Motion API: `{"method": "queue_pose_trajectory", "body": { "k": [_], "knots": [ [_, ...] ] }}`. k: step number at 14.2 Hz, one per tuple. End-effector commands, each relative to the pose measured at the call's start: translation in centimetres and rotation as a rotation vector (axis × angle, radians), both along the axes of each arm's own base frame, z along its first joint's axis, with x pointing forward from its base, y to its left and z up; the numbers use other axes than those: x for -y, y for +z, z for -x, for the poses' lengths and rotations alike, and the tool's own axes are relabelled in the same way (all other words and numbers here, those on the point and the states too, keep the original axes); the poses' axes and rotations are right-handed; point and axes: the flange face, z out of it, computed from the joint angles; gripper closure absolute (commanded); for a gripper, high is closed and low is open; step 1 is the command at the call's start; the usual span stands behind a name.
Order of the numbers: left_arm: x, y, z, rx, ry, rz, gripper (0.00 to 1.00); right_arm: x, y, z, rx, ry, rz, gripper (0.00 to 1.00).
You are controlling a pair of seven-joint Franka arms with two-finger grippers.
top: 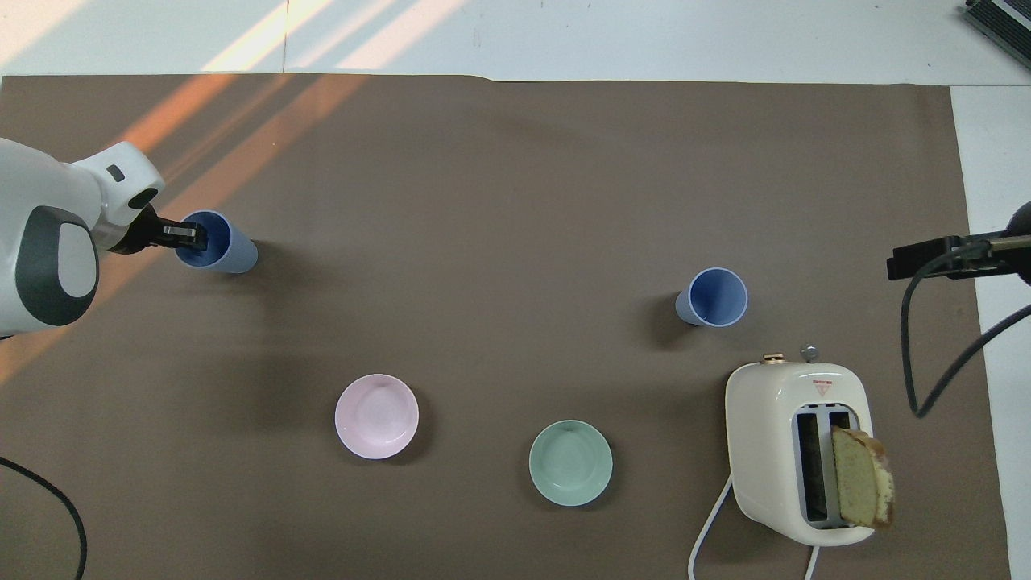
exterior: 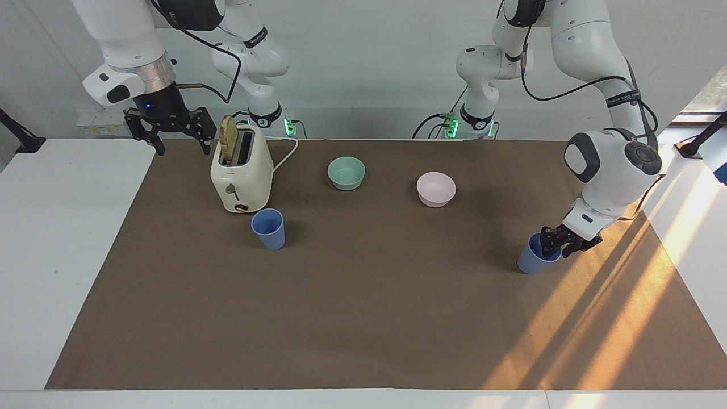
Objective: Stack blue cups with both arms
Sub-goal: 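Carry the blue cup with the left gripper toward the table center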
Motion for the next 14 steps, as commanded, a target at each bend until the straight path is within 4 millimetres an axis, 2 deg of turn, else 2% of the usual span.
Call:
{"method": "queue_pose_trajectory", "body": {
  "k": [1,4,6,8,11,13,14],
  "knots": [
    [0.1,0.0,0.8,-0.006,-0.009,0.017,1.0,0.3,0.2,0.3,0.01,0.01,-0.015,0.0],
    [0.9,0.5,0.8,-0.011,-0.021,0.02,1.0,0.3,0.2,0.3,0.01,0.01,-0.015,0.0],
    [1.8,3.2,1.3,0.0,-0.037,0.023,1.0,0.3,0.2,0.3,0.01,0.01,-0.015,0.0],
    [4.2,5.6,1.9,0.016,-0.065,0.025,1.0,0.3,0.1,0.4,0.007,0.008,-0.015,0.0],
    [11.1,5.5,3.0,0.01,-0.088,0.033,1.0,-0.6,0.1,0.4,0.005,0.028,-0.016,0.0],
    [17.4,5.3,4.3,0.003,-0.102,0.039,1.0,-0.5,0.1,0.4,0.004,0.025,-0.016,0.0],
    [19.9,5.1,5.0,-0.006,-0.079,0.043,1.0,-0.1,0.1,0.4,0.005,0.017,-0.016,0.0]
  ]
}}
